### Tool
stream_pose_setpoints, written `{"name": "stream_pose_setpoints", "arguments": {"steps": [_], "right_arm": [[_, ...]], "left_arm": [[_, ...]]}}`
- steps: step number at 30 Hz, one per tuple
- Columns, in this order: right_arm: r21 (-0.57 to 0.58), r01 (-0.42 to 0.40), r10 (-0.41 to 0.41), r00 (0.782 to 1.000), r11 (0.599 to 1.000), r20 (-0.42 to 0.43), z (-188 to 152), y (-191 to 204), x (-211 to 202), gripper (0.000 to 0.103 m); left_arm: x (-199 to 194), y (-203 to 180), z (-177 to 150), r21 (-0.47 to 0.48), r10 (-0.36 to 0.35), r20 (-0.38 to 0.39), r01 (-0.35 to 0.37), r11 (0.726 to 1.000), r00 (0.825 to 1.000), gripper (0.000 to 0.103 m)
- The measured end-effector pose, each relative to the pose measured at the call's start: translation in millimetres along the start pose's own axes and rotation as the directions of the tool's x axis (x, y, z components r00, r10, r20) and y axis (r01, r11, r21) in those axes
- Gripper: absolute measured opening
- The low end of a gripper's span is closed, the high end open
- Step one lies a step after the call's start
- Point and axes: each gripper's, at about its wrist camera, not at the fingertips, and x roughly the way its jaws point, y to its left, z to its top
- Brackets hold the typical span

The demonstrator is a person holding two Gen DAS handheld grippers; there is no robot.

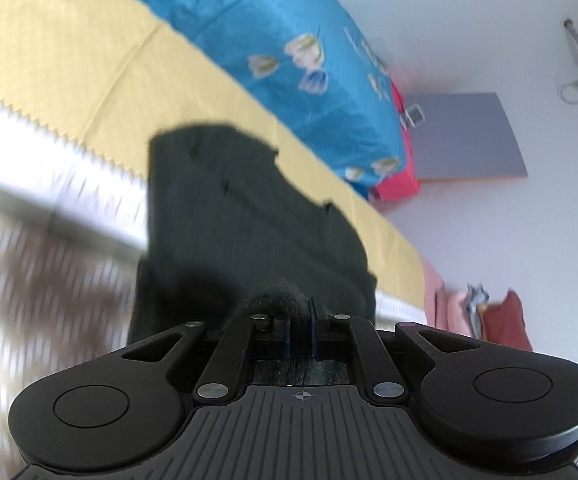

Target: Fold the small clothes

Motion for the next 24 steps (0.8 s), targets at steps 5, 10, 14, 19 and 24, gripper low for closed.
{"name": "stream_pose_setpoints", "arguments": {"steps": [5, 10, 14, 19, 24], "right_arm": [[0.089, 0.049, -0.055, 0.997, 0.995, 0.058, 38.2, -20.3, 33.8, 0.011], [0.166, 0.122, -0.138, 0.986, 0.979, 0.094, 60.2, -41.0, 55.4, 0.011], [0.229, 0.103, -0.137, 0.981, 0.968, 0.140, 67.9, -57.3, 57.7, 0.011], [0.245, 0.097, -0.141, 0.976, 0.965, 0.166, 73.4, -63.3, 59.5, 0.014], [0.327, 0.106, -0.213, 0.925, 0.939, 0.314, 71.8, -61.6, 48.1, 0.064]], "left_arm": [[29.8, 7.5, 41.1, -0.053, 0.057, 0.027, -0.055, 0.997, 0.998, 0.072], [55.1, 16.0, 65.8, -0.066, 0.140, 0.014, -0.139, 0.988, 0.990, 0.071], [54.1, 31.2, 77.2, -0.117, 0.158, 0.032, -0.153, 0.981, 0.987, 0.070], [53.2, 38.6, 87.2, -0.122, 0.179, 0.013, -0.176, 0.977, 0.984, 0.075], [30.1, 39.2, 90.1, -0.173, 0.244, 0.091, -0.226, 0.959, 0.966, 0.103]]}}
